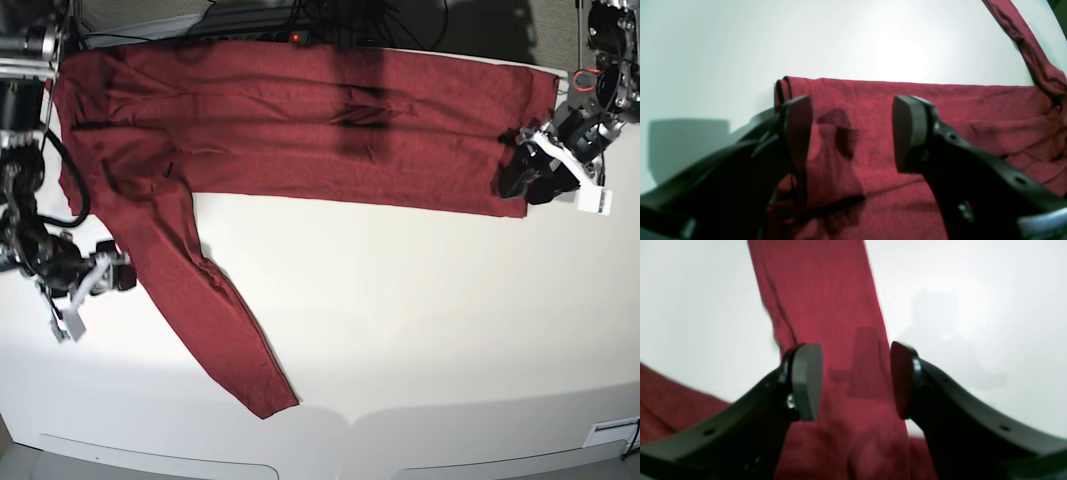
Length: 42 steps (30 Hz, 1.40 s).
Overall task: Fold the T-shirt properly
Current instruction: 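Release the shirt and move the right gripper to the hanging sleeve, then grasp the red sleeve with the right gripper and fold it onto the shirt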
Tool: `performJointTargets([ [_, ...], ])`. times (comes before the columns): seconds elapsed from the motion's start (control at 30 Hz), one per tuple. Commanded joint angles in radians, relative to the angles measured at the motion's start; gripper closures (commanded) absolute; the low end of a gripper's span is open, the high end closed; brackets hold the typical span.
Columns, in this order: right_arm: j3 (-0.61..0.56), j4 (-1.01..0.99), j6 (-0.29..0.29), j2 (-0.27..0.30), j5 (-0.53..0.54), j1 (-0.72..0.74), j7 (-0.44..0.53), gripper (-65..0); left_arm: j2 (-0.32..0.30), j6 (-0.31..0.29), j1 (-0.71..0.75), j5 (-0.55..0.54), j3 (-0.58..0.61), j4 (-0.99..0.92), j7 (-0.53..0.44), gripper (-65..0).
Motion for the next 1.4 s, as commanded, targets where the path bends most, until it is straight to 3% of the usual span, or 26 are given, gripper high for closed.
performJointTargets([
  [0.0,-0.023,-0.036,-0.004,0.019,-0.011,0.06,0.015,-32.6,-0.006,-0.01,-0.007,-0.018,-0.007,0.018,-0.023,-36.9],
  [0.2,-0.169,-0.375,-0.003,-0.025,-0.05,0.311,0.06,-32.6,0.044,-0.01,-0.008,-0.013,-0.007,0.018,-0.029,-36.9],
  [0.37,-0.22,-0.599,-0.003,-0.104,-0.279,0.451,0.204,-32.6,0.097,-0.01,-0.008,0.088,-0.007,0.018,-0.077,-36.9],
  [0.5,-0.22,-0.732,-0.003,-0.166,-0.41,0.514,0.286,-32.6,0.116,-0.01,-0.008,0.098,-0.007,0.018,-0.077,-36.9],
  [0.63,-0.22,-0.788,-0.004,-0.207,-0.515,0.526,0.355,-32.6,0.117,-0.01,-0.011,0.095,-0.007,0.018,-0.077,-36.9],
  [0.73,-0.22,-0.801,-0.013,-0.224,-0.55,0.525,0.356,-32.6,0.117,-0.01,-0.014,0.095,-0.007,0.018,-0.077,-36.9],
  [0.97,-0.22,-0.818,-0.071,-0.223,-0.65,0.513,0.412,-32.6,0.117,-0.01,-0.019,0.095,-0.007,0.018,-0.077,-36.9],
  [1.37,-0.22,-0.869,-0.07,-0.223,-0.645,0.434,0.456,-30.7,0.117,-0.01,-0.021,0.095,-0.007,0.018,-0.077,-36.9],
])
